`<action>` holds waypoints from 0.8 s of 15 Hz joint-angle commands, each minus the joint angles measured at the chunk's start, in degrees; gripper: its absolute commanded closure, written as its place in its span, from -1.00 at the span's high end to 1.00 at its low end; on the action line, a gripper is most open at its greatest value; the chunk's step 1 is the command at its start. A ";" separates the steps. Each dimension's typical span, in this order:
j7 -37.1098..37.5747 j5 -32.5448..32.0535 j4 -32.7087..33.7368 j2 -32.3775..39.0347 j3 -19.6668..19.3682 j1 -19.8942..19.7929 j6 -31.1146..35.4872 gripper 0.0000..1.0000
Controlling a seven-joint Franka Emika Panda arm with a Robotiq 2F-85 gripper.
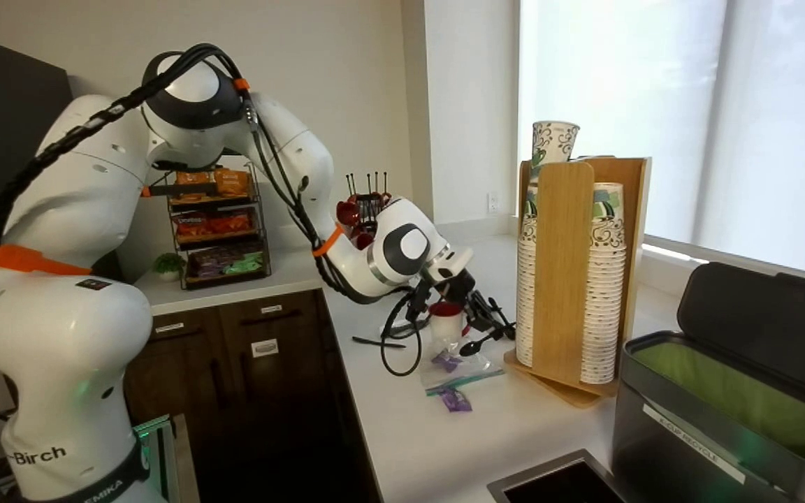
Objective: Put the spoon inside the mug
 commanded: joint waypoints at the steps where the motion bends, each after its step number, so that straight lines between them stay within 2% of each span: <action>1: -1.26 4.72 -2.46 3.14 -5.39 6.91 4.27 -0.97; 3: -4.97 7.58 -3.23 1.45 -3.67 5.76 2.34 -0.97; 4: -5.96 9.14 -1.79 2.05 -3.64 5.99 1.80 -0.89; 6: -7.16 10.36 -2.26 2.06 -3.51 5.95 1.78 -0.89; 7: -6.84 10.60 -2.29 2.65 -3.81 6.12 2.26 -0.97; 9: -7.21 12.62 -1.58 4.78 -4.89 7.62 4.15 -0.97; 11: -10.17 14.07 -1.50 4.40 -3.27 7.84 7.24 -0.97; 12: -11.44 14.93 -1.63 5.76 -3.92 9.85 8.57 -0.97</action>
